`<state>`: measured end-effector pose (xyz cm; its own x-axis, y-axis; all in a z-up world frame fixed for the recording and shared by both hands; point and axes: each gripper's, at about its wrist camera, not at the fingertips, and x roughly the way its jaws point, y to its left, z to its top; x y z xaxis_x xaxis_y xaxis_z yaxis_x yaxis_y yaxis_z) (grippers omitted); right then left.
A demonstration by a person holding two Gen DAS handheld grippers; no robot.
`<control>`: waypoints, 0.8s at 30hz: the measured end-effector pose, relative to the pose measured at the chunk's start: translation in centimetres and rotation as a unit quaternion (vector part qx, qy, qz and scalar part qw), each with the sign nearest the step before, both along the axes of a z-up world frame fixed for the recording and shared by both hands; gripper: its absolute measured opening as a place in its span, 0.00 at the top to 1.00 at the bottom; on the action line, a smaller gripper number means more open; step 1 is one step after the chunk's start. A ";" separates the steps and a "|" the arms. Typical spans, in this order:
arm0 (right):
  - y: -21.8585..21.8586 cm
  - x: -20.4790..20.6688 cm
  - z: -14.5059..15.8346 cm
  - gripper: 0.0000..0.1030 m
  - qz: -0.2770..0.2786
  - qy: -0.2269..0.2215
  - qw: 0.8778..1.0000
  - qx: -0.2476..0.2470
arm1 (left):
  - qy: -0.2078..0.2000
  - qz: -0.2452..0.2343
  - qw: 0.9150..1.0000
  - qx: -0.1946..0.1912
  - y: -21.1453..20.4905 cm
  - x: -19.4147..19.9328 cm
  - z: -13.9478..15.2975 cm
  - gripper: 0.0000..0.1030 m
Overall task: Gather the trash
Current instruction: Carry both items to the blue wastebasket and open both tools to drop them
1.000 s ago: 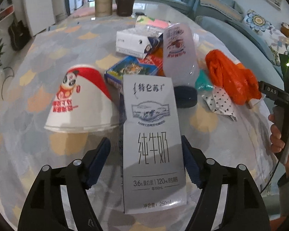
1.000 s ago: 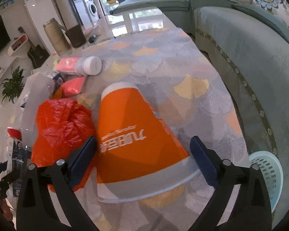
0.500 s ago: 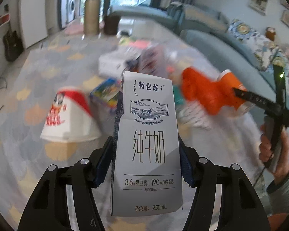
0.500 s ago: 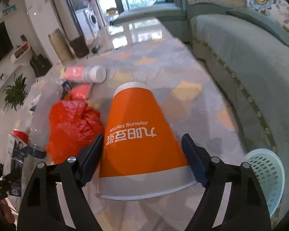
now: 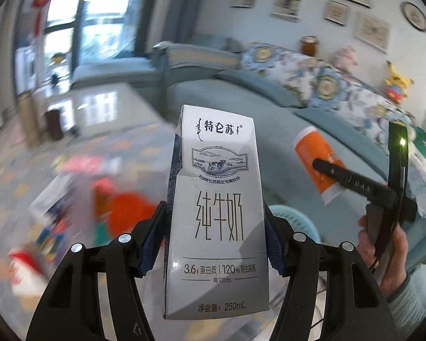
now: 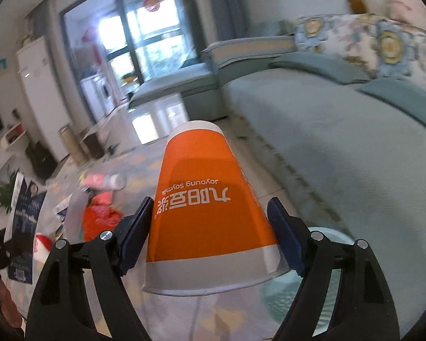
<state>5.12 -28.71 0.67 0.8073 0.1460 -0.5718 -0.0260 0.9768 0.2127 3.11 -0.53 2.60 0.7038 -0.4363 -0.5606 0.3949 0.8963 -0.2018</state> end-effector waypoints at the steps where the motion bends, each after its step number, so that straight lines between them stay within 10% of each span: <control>1: -1.3 -0.6 0.2 0.26 -0.012 -0.001 1.000 0.005 | -0.006 -0.015 1.000 0.000 -1.7 0.1 0.4 0.42; 13: -12.8 -4.5 -4.8 0.25 -0.161 0.070 0.984 0.008 | 0.069 -0.134 0.989 -0.010 -17.4 3.8 -5.2 0.42; 24: -15.4 -3.9 -14.7 0.21 -0.207 0.194 0.959 0.028 | 0.161 -0.167 0.973 -0.017 -19.7 6.1 -13.0 0.42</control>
